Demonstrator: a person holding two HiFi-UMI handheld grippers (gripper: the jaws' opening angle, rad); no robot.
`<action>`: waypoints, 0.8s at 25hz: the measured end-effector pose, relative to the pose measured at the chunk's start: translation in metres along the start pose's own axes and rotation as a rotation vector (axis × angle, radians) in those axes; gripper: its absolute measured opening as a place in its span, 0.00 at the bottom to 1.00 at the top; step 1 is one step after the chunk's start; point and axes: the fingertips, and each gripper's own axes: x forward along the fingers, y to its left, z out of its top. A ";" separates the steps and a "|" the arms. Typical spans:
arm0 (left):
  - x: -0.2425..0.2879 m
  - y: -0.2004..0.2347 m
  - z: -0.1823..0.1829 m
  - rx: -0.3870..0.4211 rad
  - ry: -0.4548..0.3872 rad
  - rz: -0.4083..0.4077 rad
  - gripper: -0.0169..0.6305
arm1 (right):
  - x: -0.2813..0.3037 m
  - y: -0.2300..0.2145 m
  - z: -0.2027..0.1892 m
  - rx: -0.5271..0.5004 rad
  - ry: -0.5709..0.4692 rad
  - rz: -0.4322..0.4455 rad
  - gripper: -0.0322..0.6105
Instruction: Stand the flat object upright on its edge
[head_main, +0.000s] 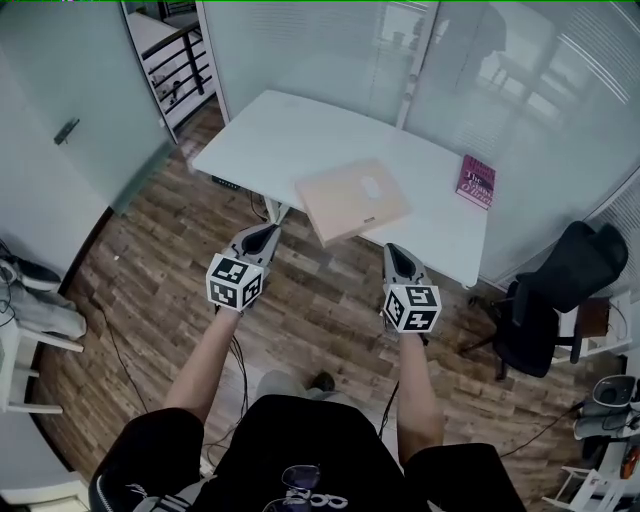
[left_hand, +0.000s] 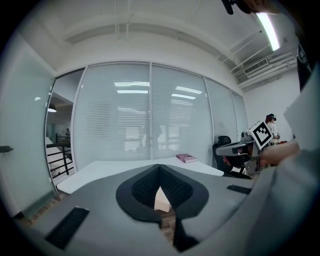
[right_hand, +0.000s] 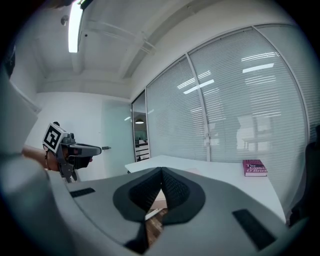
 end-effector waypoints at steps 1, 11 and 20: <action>0.002 -0.001 0.001 0.004 0.003 -0.001 0.06 | 0.001 -0.002 0.000 0.004 0.000 0.001 0.09; 0.019 -0.011 0.012 0.013 0.001 -0.001 0.06 | 0.000 -0.022 0.005 0.041 -0.034 0.008 0.09; 0.052 -0.012 0.025 0.047 -0.010 -0.039 0.06 | 0.009 -0.046 0.006 0.055 -0.045 -0.031 0.09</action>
